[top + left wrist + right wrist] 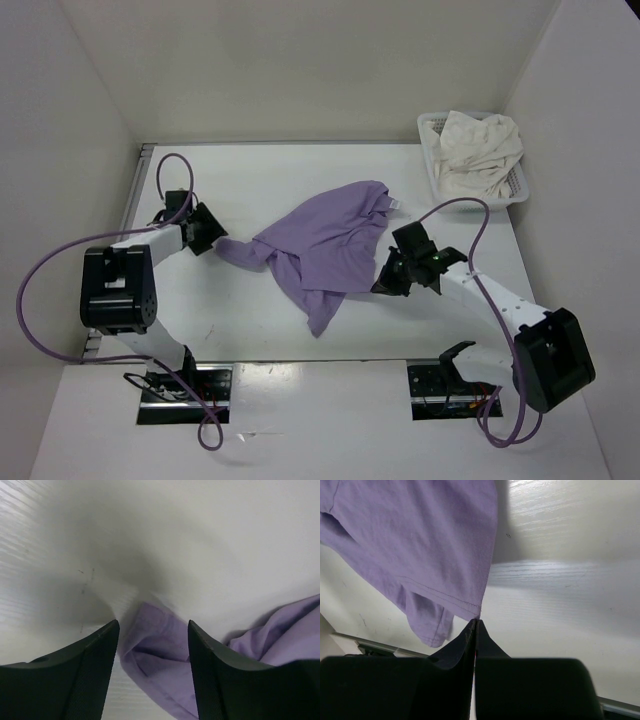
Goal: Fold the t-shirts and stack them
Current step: Flatten out the tshirt
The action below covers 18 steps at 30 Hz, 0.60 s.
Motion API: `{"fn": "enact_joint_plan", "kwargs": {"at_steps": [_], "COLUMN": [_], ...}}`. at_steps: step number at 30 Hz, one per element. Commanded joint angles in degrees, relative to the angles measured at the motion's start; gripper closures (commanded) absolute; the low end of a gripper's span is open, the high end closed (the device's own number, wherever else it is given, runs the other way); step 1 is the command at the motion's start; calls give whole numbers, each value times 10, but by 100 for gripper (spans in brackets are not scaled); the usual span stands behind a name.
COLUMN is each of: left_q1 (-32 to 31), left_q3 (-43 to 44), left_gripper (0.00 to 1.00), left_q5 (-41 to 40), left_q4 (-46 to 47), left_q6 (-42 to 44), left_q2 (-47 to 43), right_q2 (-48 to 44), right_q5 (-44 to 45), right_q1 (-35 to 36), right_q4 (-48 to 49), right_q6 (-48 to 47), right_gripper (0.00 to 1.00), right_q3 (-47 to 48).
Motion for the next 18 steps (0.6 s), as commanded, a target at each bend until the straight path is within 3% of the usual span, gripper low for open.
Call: {"fn": "enact_joint_plan", "kwargs": {"at_steps": [1,9,18], "left_q1": [0,0,0], "left_q3": [4,10,15], "left_gripper": [34,55,52], "left_q5": [-44,-36,-3], "left_q4": [-11,-33,-26], "left_q6": [11,17,17], "left_q2": [-42,1,47], "right_q2": [9,30,30], "right_q5": [5,0,0], "right_q1": [-4,-4,-4], "right_q4": [12,24,29], "right_q6": [-12,-22,-28], "right_gripper": [100,100,100], "right_q3": [24,35,35]}}
